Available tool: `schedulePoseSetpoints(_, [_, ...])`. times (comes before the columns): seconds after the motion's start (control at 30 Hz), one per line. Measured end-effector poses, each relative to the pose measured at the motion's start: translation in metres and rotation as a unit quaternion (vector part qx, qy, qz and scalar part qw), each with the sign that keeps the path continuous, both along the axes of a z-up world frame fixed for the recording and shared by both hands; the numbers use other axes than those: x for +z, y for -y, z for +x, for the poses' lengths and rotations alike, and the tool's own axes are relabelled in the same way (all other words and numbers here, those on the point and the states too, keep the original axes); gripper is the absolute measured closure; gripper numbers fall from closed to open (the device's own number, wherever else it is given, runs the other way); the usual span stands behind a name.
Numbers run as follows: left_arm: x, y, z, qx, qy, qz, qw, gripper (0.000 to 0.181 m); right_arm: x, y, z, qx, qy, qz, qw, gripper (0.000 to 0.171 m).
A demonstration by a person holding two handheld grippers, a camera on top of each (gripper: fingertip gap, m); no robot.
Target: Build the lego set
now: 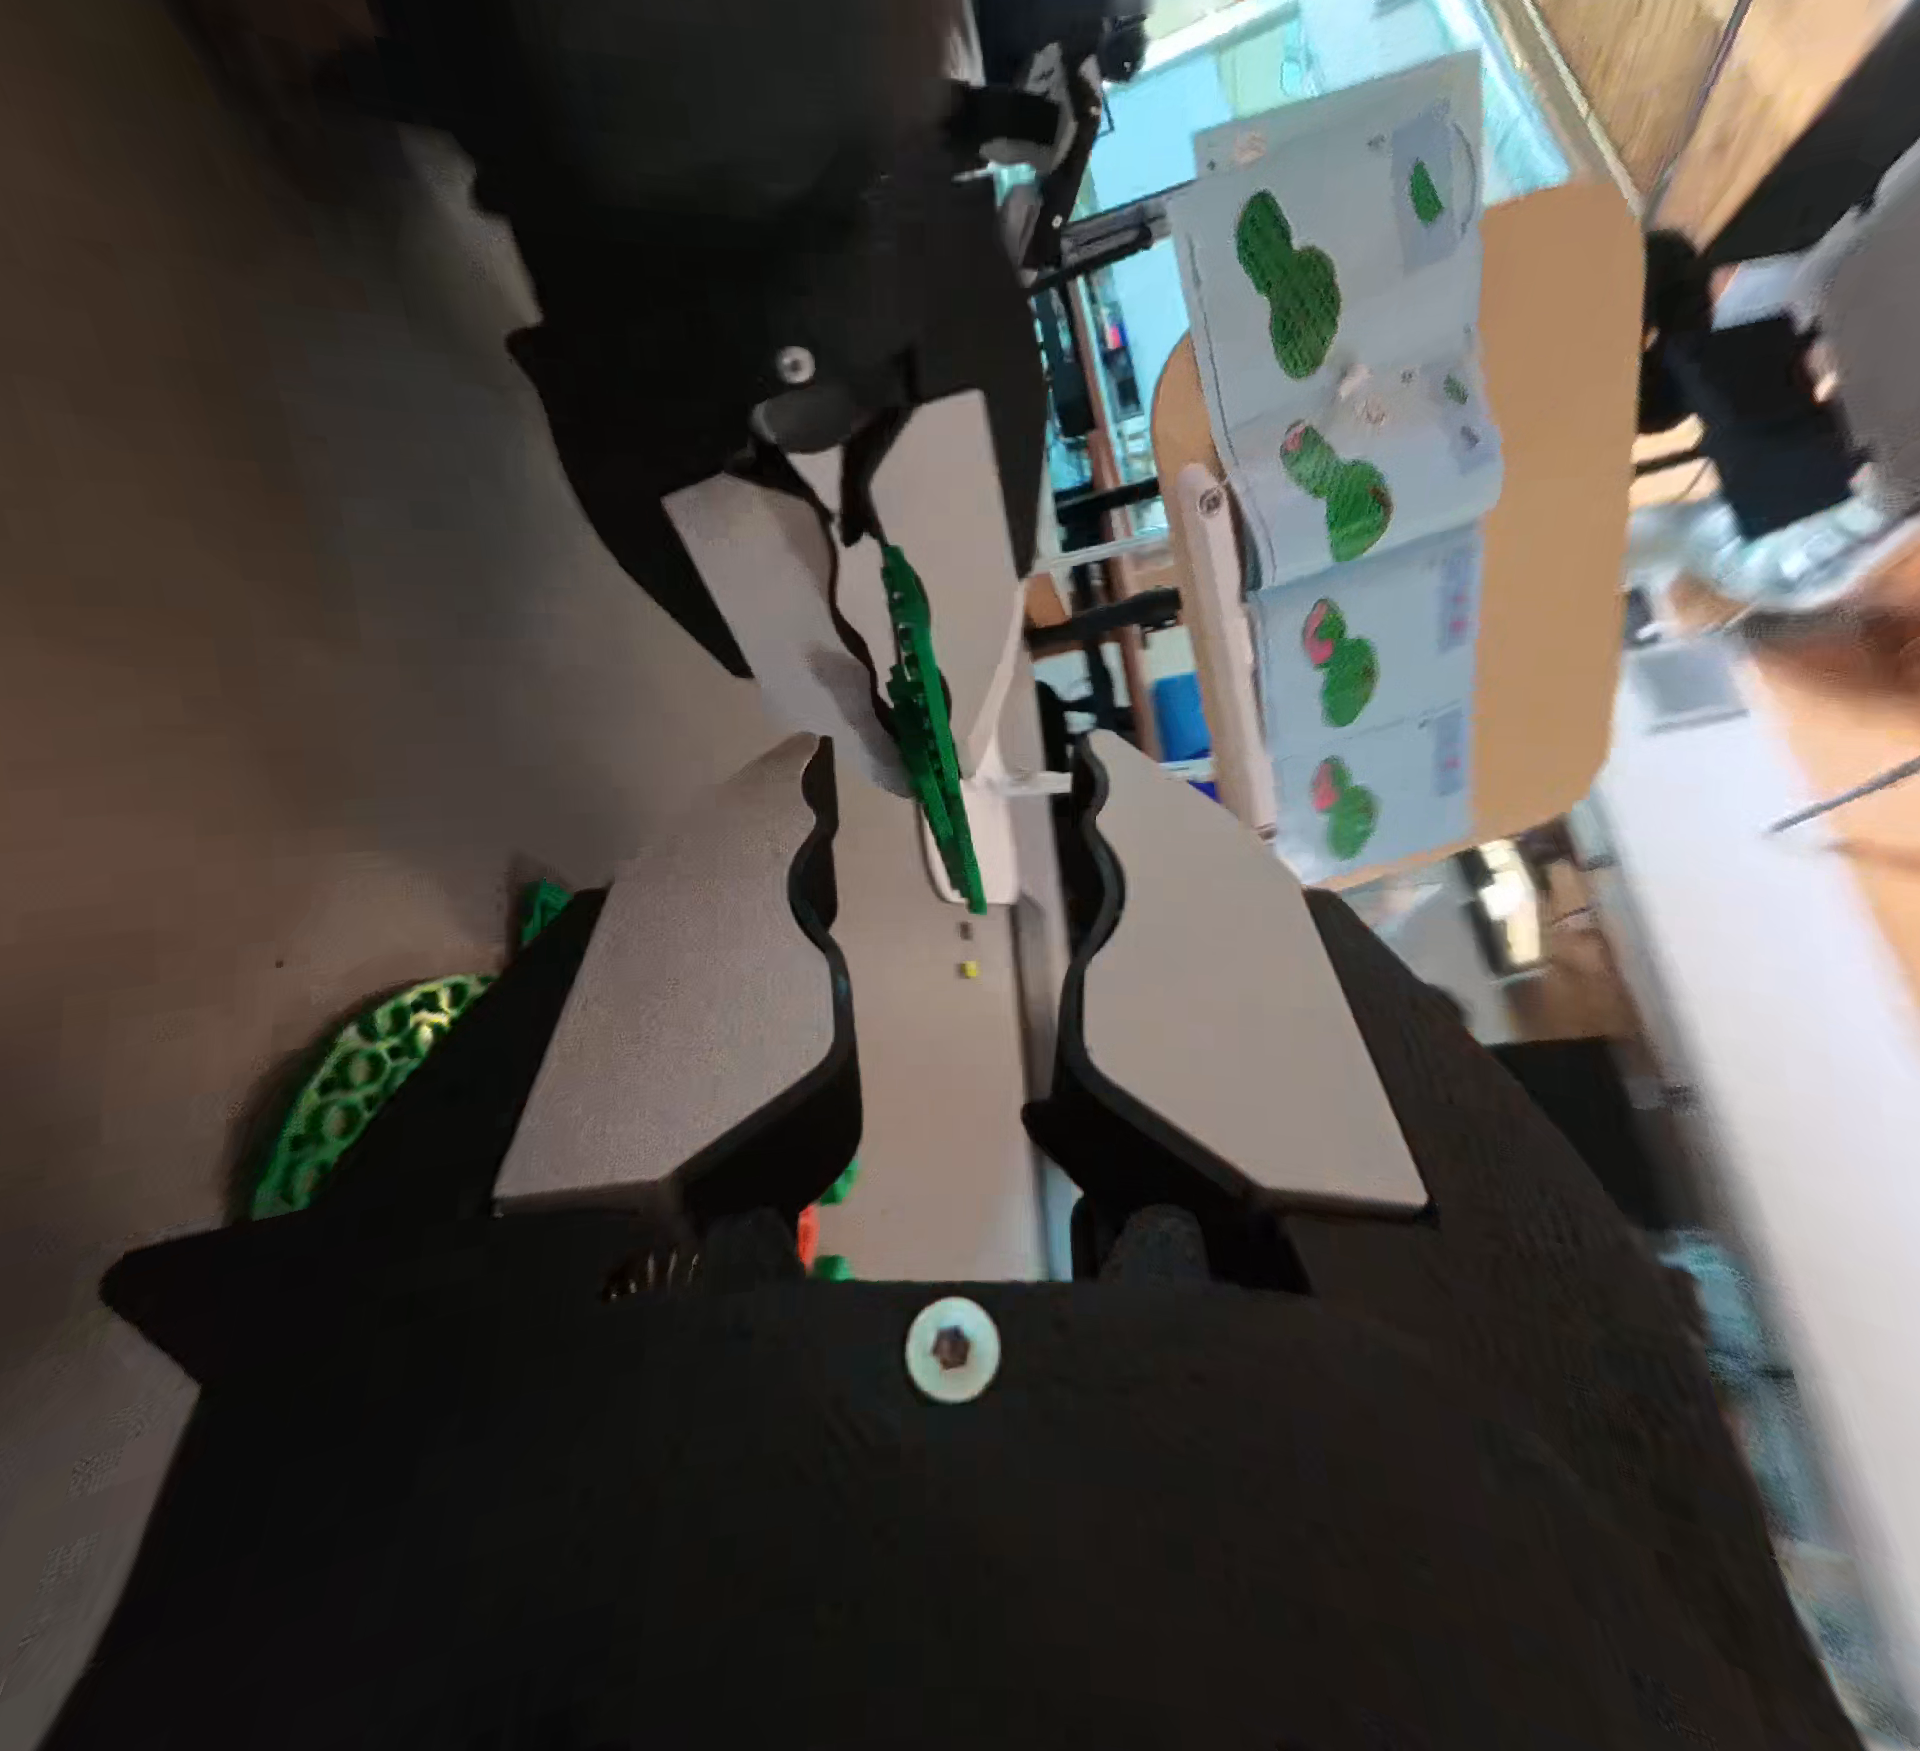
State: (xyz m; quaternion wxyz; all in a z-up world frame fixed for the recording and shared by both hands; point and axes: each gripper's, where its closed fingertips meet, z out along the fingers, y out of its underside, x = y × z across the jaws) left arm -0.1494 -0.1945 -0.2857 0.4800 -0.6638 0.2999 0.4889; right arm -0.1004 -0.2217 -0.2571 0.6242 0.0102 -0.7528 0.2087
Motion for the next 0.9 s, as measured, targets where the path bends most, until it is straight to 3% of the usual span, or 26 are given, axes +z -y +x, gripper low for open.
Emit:
schedulePoseSetpoints(0.1, [0.001, -0.001, 0.009, -0.015, -0.013, -0.001, 1.0, 0.172, -0.011, 0.004, -0.006, -0.021, -0.034, 0.086, 0.995, 0.133])
schedulePoseSetpoints(0.33, [0.0, -0.003, 0.021, -0.04, -0.032, -0.006, 0.999, 0.172, -0.011, 0.026, -0.001, 0.017, -0.084, 0.113, 0.99, 0.166])
schedulePoseSetpoints(0.47, [0.012, 0.0, 0.026, -0.063, -0.043, 0.036, 0.996, 0.156, -0.007, 0.031, 0.004, 0.038, -0.101, 0.111, 0.988, 0.169])
schedulePoseSetpoints(0.67, [0.021, 0.0, 0.034, -0.135, 0.073, 0.08, 0.985, 0.13, 0.008, 0.032, 0.021, 0.099, -0.09, 0.052, 0.99, 0.17])
schedulePoseSetpoints(0.77, [0.019, -0.001, 0.043, -0.171, 0.115, 0.08, 0.975, 0.134, 0.01, 0.041, 0.033, 0.147, -0.062, 0.011, 0.987, 0.169])
schedulePoseSetpoints(0.9, [0.021, 0.002, 0.037, -0.171, 0.116, 0.09, 0.974, 0.158, 0.017, 0.045, 0.041, 0.167, -0.057, -0.014, 0.984, 0.169])
